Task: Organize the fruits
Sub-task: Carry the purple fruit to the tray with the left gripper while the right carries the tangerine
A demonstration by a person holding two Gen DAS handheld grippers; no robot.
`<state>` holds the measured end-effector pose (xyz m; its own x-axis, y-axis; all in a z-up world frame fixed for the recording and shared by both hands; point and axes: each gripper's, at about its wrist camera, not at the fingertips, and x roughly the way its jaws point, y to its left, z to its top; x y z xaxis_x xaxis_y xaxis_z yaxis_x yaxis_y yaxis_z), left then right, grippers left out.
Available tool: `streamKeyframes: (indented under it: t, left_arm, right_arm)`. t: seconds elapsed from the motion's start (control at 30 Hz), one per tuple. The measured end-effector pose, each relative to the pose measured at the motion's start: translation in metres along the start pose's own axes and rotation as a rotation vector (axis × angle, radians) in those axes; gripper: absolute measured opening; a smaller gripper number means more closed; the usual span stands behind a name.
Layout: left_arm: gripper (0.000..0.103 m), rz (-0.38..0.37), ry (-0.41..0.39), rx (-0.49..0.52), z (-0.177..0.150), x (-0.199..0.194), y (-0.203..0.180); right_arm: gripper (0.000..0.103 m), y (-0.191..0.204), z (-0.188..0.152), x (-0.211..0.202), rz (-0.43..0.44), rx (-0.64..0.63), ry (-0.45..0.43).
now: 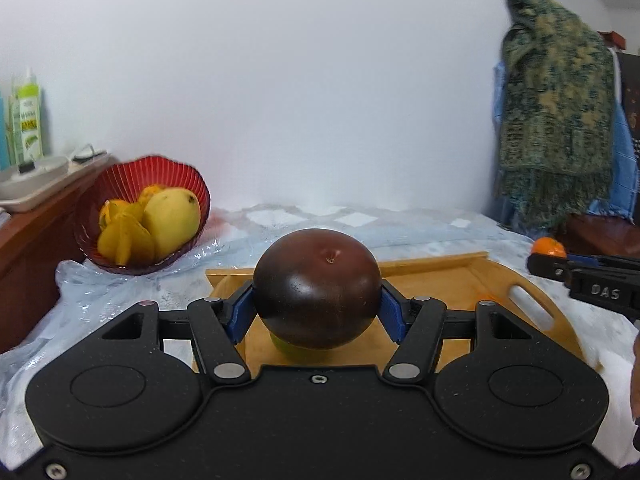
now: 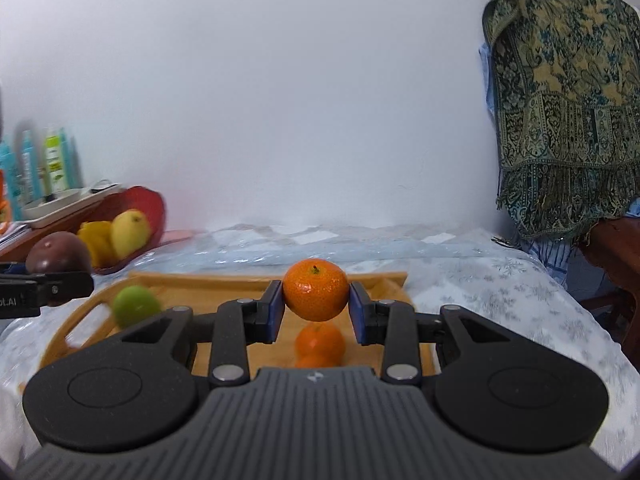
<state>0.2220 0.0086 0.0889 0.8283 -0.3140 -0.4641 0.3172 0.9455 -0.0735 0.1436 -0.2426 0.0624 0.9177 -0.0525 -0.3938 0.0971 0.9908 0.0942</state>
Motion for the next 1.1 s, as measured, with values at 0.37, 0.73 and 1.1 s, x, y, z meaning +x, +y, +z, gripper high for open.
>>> streamKeyframes:
  t: [0.37, 0.73, 1.1]
  left_arm:
    - [0.06, 0.016, 0.112, -0.089, 0.031, 0.086, 0.038]
    - [0.06, 0.001, 0.194, -0.136, 0.02, 0.114, 0.046]
    - [0.06, -0.054, 0.245, -0.22, 0.017, 0.12, 0.057]
  right_arm:
    - [0.039, -0.012, 0.018, 0.077, -0.024, 0.02, 0.118]
    - [0.039, -0.012, 0.01, 0.115, -0.028, 0.006, 0.231]
    - [0.039, -0.01, 0.006, 0.124, -0.029, 0.018, 0.266]
